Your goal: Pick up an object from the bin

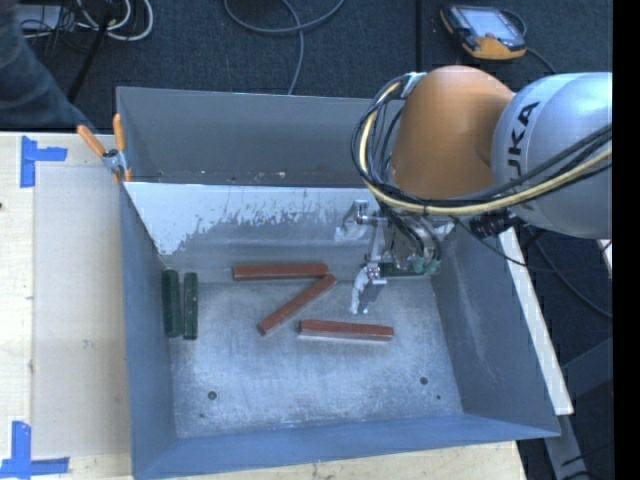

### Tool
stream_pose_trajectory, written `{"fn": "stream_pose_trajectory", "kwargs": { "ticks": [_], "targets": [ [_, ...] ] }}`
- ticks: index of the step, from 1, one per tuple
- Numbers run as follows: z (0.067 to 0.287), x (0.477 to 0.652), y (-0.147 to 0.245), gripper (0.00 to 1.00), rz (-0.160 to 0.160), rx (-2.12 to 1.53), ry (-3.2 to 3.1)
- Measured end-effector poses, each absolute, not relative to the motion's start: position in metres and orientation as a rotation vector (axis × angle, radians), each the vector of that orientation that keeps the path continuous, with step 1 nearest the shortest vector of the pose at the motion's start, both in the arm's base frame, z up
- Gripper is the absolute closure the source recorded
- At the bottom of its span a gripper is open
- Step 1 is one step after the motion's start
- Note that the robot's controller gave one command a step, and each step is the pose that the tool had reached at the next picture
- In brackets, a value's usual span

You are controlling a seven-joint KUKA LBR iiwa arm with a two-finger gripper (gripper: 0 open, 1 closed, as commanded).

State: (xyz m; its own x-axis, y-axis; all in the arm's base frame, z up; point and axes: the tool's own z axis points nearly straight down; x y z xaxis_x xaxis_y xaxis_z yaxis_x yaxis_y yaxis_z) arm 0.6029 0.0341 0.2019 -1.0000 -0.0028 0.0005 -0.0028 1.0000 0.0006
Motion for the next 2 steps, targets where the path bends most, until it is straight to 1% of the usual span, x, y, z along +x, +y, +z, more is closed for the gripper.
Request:
{"fn": "stream_pose_trajectory", "kwargs": {
  "ticks": [1, 2],
  "targets": [
    [0.125, 0.574, 0.004, 0.00, -0.001, -0.035, -3.144],
    [0.096, 0.566, -0.008, 0.00, 0.000, 0.024, -3.136]
  ]
}}
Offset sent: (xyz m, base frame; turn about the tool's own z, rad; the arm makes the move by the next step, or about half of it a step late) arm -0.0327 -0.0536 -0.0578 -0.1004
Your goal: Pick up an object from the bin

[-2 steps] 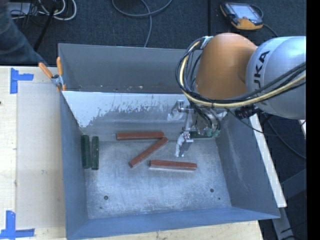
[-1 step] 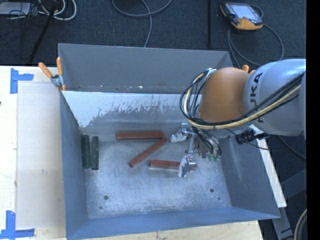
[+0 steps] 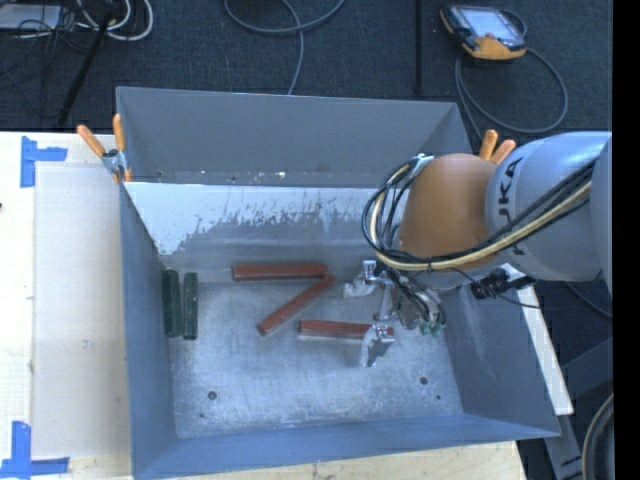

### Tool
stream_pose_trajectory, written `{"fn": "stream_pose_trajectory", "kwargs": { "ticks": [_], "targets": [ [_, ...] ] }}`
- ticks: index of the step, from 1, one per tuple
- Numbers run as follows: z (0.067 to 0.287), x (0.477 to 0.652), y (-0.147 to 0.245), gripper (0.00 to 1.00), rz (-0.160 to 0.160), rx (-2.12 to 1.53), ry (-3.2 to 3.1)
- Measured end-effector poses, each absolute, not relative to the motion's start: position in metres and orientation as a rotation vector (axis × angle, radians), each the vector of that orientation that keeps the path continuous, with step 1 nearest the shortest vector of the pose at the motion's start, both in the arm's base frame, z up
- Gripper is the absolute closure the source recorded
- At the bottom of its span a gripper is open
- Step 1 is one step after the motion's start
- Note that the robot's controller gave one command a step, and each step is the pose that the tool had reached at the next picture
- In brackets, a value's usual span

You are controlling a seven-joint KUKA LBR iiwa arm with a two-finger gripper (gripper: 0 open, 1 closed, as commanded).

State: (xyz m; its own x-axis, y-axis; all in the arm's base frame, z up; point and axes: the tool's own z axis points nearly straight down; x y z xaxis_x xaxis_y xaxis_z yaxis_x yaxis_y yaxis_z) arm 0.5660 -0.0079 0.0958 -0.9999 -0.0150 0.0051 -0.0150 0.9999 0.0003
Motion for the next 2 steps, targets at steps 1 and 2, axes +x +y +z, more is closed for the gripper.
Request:
{"fn": "stream_pose_trajectory", "kwargs": {
  "ticks": [1, 2],
  "targets": [
    [0.129, 0.568, -0.018, 0.00, -0.001, -0.158, -3.138],
    [0.080, 0.568, -0.017, 0.00, 0.000, -0.032, -3.144]
  ]
}}
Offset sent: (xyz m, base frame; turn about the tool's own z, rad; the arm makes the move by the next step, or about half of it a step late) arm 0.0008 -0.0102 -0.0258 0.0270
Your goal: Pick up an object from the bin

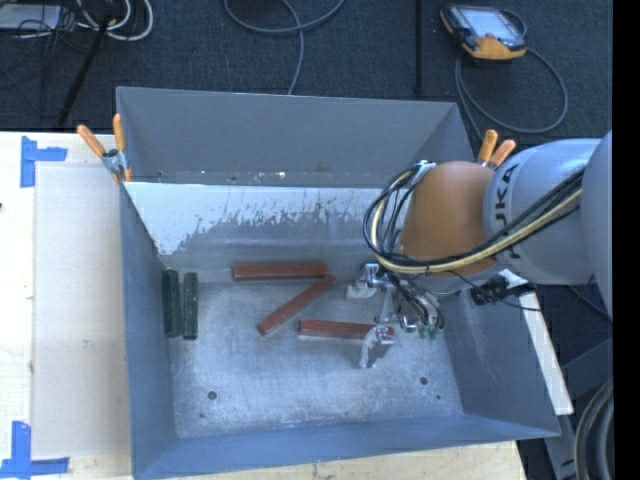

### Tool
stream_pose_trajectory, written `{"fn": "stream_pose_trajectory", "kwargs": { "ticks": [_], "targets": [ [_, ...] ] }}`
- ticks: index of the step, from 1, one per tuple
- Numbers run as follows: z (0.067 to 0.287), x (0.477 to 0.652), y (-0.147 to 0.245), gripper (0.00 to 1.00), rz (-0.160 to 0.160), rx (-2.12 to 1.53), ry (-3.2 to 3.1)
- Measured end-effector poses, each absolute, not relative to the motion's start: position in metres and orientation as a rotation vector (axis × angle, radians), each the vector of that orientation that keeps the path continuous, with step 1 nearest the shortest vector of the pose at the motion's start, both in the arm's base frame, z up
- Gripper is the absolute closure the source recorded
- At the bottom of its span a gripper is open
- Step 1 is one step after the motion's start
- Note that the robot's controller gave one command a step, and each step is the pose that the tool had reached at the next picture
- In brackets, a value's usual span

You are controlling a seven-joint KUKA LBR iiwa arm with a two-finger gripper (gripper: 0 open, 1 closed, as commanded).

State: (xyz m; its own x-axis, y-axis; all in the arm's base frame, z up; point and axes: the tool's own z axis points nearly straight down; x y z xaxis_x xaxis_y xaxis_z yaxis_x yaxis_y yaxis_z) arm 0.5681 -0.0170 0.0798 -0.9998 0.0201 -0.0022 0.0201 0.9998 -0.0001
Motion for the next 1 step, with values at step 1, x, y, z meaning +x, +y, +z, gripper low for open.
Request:
{"fn": "stream_pose_trajectory", "kwargs": {
  "ticks": [1],
  "targets": [
    [0.0681, 0.5839, -0.0198, 1.00, 0.010, 0.159, 3.095]
  ]
}}
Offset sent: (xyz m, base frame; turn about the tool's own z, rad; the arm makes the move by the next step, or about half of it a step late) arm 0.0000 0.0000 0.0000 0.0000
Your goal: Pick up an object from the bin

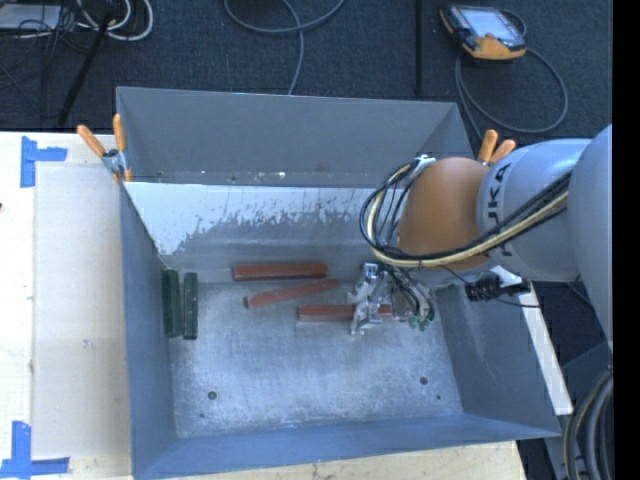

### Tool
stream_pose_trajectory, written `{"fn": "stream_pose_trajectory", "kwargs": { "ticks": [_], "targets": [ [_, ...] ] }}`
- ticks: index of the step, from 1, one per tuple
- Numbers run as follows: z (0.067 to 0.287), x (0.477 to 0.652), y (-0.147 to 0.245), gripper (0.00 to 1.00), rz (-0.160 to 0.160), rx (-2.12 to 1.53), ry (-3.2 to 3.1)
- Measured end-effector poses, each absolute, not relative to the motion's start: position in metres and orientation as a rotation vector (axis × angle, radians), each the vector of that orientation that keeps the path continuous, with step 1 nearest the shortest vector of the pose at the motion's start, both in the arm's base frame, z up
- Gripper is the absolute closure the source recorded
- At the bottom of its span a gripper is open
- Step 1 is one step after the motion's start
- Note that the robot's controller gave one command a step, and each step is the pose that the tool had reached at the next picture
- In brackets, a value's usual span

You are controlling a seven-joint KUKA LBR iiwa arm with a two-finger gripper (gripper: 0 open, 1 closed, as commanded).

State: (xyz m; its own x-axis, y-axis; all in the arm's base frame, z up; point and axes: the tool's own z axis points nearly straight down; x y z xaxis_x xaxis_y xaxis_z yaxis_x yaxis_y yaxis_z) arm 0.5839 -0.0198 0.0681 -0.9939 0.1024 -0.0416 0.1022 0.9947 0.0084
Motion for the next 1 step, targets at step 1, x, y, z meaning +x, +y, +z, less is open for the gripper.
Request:
{"fn": "stream_pose_trajectory", "kwargs": {
  "ticks": [1],
  "targets": [
    [0.0686, 0.5834, -0.0197, 1.00, 0.011, 0.176, 3.095]
  ]
}}
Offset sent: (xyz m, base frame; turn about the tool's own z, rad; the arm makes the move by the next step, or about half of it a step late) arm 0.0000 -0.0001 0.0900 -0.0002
